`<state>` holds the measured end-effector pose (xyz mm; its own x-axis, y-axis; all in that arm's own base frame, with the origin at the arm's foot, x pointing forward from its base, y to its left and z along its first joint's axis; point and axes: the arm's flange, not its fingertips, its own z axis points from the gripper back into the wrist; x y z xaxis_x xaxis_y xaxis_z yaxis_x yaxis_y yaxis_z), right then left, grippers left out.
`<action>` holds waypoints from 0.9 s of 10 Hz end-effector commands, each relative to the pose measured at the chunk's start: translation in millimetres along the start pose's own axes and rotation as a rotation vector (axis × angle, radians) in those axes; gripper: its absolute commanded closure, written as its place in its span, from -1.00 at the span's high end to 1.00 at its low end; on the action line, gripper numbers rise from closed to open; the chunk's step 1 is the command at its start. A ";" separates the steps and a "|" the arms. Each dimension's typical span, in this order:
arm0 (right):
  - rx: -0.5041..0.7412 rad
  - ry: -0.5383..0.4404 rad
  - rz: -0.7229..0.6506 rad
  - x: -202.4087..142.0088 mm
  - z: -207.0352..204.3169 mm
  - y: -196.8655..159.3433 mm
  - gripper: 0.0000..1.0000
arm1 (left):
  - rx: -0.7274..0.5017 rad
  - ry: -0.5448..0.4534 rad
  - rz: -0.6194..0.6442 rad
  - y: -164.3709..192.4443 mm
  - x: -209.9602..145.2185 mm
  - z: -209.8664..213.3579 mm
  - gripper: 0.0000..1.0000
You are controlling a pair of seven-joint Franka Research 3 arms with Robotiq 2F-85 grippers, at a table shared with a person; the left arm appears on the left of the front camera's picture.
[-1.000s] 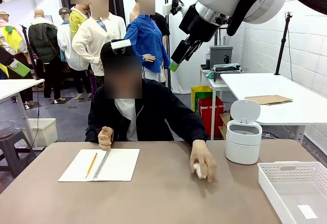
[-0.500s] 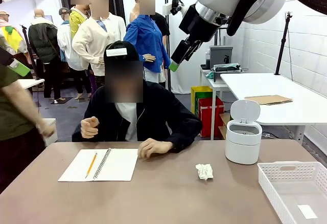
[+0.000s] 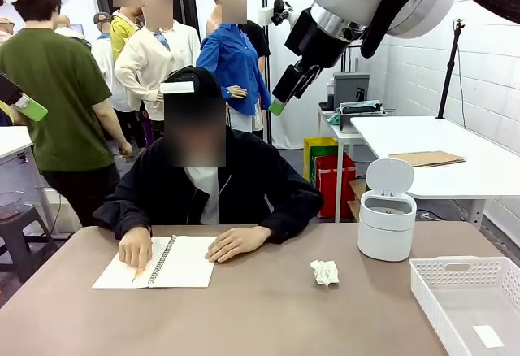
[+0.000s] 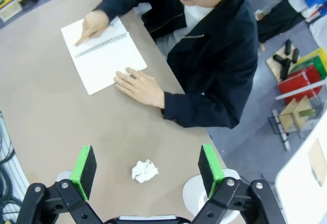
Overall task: Sort the paper based on its condition.
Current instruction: If a person hands you a paper, place it in the Organizing basket , and if it's crumpled, put it in the Trash can.
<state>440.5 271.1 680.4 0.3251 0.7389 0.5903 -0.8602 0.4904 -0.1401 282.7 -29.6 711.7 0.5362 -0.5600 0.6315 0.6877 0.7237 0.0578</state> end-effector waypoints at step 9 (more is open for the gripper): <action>-0.070 0.462 -0.478 -100.6 -133.6 -13.2 1.00 | 0.007 0.003 0.003 0.8 -0.5 0.5 1.00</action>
<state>468.4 238.4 529.0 0.7594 0.6059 0.2370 -0.6306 0.7751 0.0389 282.6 -29.6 711.7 0.5362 -0.5600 0.6316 0.6877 0.7237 0.0578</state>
